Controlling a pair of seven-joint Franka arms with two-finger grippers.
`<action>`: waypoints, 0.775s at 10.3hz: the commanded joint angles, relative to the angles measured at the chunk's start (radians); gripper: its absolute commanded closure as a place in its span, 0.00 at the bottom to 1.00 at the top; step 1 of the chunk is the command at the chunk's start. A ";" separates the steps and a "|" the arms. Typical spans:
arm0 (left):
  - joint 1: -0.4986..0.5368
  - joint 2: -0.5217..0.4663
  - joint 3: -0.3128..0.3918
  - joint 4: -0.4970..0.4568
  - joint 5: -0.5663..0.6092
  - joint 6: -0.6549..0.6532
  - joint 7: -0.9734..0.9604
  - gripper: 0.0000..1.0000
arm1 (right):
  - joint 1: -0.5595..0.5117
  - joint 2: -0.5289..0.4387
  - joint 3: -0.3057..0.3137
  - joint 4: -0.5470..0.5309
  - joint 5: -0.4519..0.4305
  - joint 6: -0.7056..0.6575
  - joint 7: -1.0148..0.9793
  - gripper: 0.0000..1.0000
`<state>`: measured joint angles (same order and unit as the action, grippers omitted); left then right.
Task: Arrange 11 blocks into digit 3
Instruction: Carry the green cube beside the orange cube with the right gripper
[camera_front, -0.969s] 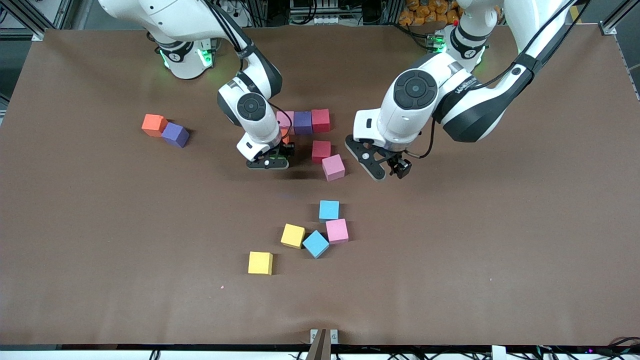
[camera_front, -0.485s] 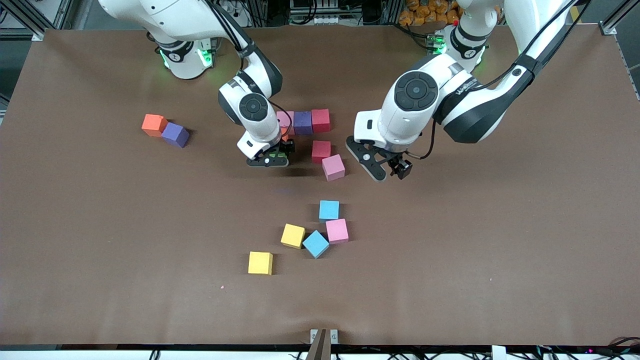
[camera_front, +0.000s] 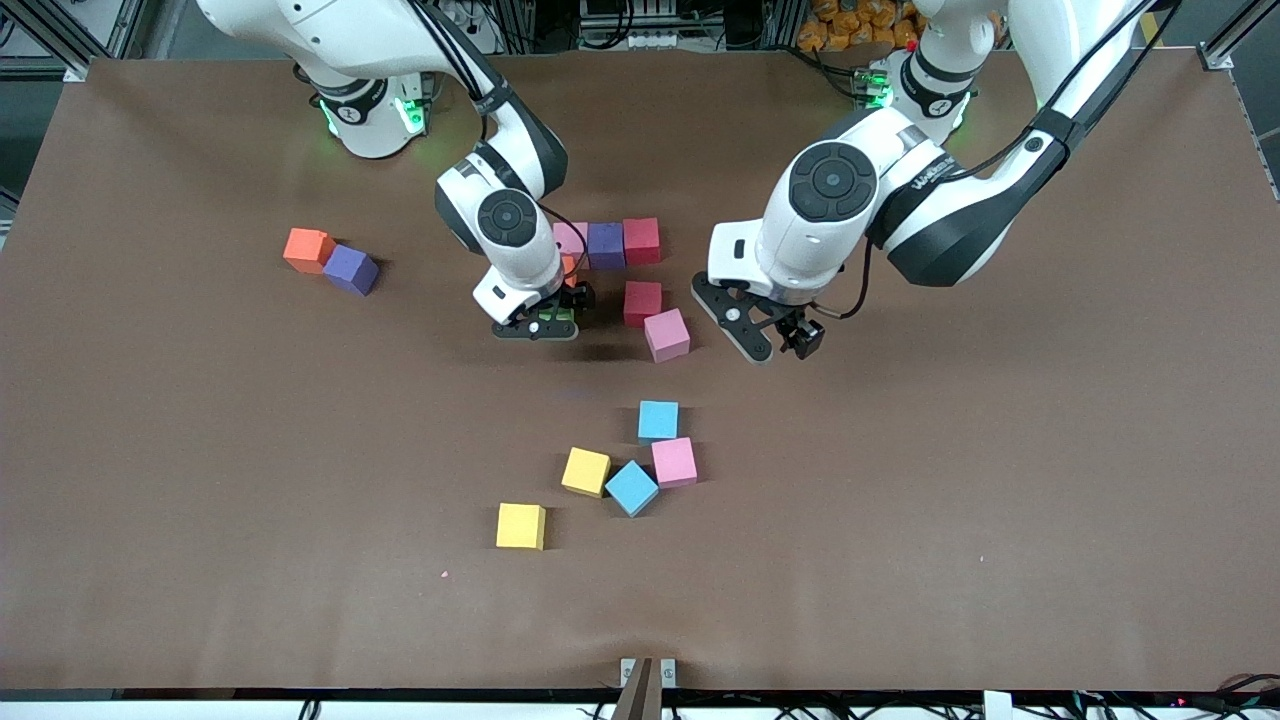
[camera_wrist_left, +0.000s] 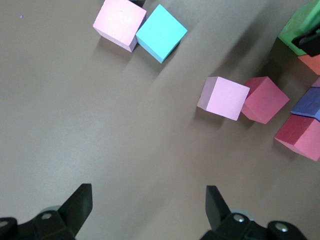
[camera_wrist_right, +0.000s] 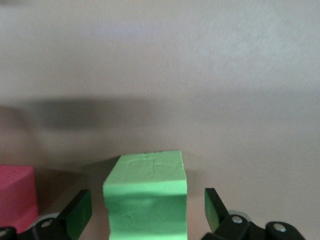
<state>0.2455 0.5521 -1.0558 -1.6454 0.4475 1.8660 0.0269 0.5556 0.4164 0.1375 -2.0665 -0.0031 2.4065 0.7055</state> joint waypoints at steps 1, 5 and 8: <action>-0.023 0.014 0.020 0.035 -0.006 -0.010 -0.015 0.00 | -0.042 -0.016 0.007 0.060 -0.001 -0.058 0.000 0.00; -0.054 0.019 0.026 0.047 -0.006 -0.011 -0.015 0.00 | -0.118 0.077 0.005 0.211 0.000 -0.061 -0.052 0.00; -0.035 0.008 0.028 0.053 -0.006 -0.013 -0.012 0.00 | -0.170 0.227 0.005 0.466 0.000 -0.182 -0.069 0.00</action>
<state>0.2117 0.5630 -1.0362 -1.6139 0.4474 1.8660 0.0215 0.4139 0.5371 0.1315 -1.7762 -0.0031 2.3110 0.6570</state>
